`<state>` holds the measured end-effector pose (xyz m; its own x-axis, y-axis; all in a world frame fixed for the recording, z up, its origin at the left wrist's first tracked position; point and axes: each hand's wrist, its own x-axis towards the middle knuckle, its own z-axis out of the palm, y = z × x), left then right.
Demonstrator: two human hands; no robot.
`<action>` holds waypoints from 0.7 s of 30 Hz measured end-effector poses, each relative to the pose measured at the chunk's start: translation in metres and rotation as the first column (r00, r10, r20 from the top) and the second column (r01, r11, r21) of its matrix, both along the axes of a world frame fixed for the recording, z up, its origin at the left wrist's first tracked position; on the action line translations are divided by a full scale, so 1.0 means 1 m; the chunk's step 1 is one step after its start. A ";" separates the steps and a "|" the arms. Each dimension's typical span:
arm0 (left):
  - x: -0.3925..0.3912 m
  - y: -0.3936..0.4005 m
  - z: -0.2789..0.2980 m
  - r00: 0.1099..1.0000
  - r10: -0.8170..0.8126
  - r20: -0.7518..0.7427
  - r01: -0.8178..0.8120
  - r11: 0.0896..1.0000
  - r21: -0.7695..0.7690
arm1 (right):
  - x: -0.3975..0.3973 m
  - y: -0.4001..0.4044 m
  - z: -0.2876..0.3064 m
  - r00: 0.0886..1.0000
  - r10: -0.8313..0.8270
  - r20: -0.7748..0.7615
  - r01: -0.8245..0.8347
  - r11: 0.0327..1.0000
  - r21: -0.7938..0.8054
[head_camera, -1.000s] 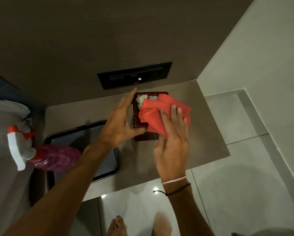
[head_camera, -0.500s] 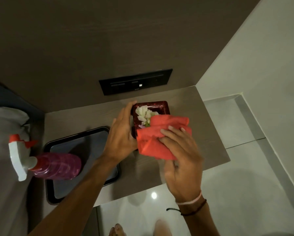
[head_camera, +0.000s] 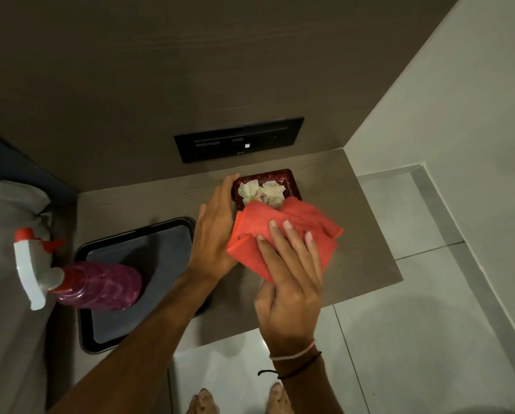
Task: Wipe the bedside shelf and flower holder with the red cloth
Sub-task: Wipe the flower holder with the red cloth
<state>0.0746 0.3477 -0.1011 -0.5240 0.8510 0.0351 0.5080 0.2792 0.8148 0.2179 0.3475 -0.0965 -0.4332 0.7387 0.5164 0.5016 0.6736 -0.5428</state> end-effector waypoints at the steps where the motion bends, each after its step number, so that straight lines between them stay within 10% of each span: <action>1: 0.000 0.000 0.000 1.000 -0.006 0.012 0.006 1.000 0.002 | 0.001 -0.001 0.004 0.999 0.035 0.004 -0.035 0.999 0.009; 6: -0.001 -0.002 0.010 1.000 -0.020 -0.001 0.020 0.994 -0.109 | 0.014 -0.005 0.038 0.957 -0.015 -0.289 -0.065 0.961 -0.267; 9: -0.011 -0.033 0.016 0.999 -0.033 -0.006 0.032 0.991 -0.128 | 0.028 -0.012 0.064 0.776 -0.270 -0.571 -0.205 0.748 -0.632; 14: 0.003 -0.083 -0.001 0.988 0.033 -0.149 -0.067 0.971 -0.231 | 0.069 -0.002 0.045 0.693 -0.595 -0.408 -0.287 0.292 -0.912; 21: 0.006 -0.144 -0.003 0.942 0.122 -0.312 -0.198 0.954 -0.226 | 0.022 -0.014 0.004 0.918 -0.356 -0.174 -0.201 -0.041 -0.979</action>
